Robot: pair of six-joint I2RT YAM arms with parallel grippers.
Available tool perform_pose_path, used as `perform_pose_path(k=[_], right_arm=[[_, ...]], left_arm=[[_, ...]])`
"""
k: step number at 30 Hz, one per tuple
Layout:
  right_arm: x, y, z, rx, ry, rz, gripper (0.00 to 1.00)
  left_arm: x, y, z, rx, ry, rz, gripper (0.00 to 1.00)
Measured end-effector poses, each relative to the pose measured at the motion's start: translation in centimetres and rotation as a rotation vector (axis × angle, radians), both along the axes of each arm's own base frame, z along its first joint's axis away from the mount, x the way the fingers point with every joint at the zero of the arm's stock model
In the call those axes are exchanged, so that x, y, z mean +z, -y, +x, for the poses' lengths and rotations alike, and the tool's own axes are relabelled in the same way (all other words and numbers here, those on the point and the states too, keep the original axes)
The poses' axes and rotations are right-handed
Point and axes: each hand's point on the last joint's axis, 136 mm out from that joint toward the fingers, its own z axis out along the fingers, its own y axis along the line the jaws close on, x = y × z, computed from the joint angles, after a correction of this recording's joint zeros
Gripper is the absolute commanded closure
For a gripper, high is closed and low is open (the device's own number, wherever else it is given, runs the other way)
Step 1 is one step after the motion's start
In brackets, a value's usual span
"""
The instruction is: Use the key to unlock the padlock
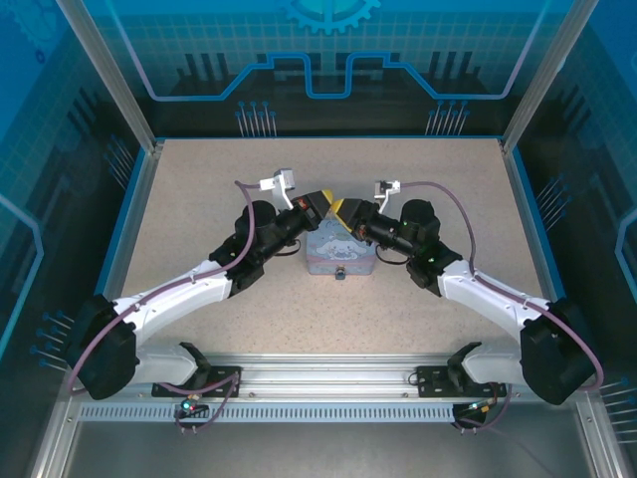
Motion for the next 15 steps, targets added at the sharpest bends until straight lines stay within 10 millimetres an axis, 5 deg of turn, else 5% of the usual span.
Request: perform_pose_path(k=[15], right_arm=[[2.0, 0.8, -0.5, -0.01, 0.045, 0.028, 0.72]], left_arm=[[-0.7, 0.3, -0.1, 0.0, -0.016, -0.014, 1.0]])
